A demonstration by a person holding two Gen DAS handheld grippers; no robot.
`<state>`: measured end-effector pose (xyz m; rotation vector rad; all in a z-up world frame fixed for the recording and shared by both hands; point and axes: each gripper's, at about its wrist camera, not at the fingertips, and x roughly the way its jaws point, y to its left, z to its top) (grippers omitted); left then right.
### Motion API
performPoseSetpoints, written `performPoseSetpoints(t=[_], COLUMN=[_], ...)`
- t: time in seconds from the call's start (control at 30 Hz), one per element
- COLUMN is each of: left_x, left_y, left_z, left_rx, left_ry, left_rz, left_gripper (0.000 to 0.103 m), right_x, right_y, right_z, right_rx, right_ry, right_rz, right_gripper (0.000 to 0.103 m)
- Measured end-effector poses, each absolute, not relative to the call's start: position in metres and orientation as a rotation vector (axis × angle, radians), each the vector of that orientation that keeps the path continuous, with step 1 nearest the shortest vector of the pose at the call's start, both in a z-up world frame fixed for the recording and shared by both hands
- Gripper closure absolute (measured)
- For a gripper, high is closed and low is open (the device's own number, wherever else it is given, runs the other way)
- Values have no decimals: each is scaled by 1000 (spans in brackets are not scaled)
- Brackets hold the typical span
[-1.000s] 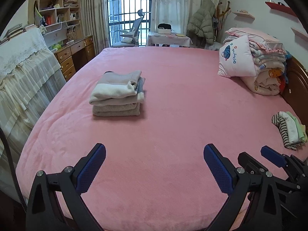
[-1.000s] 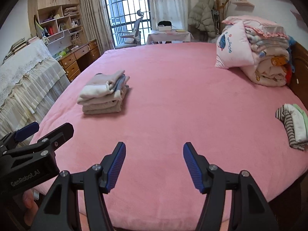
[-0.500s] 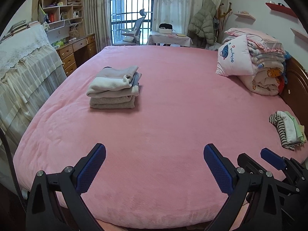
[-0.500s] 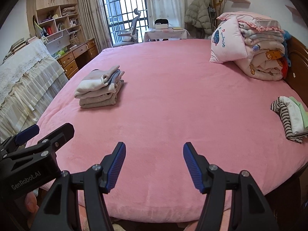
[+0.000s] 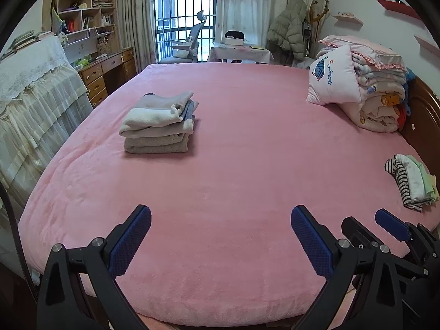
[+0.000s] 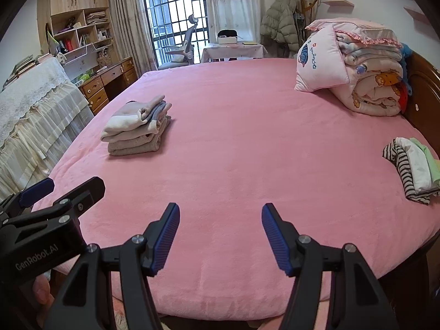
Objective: Fold small clothes
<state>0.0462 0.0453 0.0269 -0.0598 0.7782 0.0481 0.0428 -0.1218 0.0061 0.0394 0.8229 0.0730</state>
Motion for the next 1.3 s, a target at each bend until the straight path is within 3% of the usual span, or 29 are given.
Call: performPoseSetpoints(t=[1.3], left_x=[53], left_y=[48], left_z=[10], left_rx=[-47], left_ry=[821], left_rz=[30], left_gripper=[2], right_x=[42], right_y=[-125], right_z=[6], right_rx=[53], right_ry=[818], right_rz=[35], right_gripper=[40])
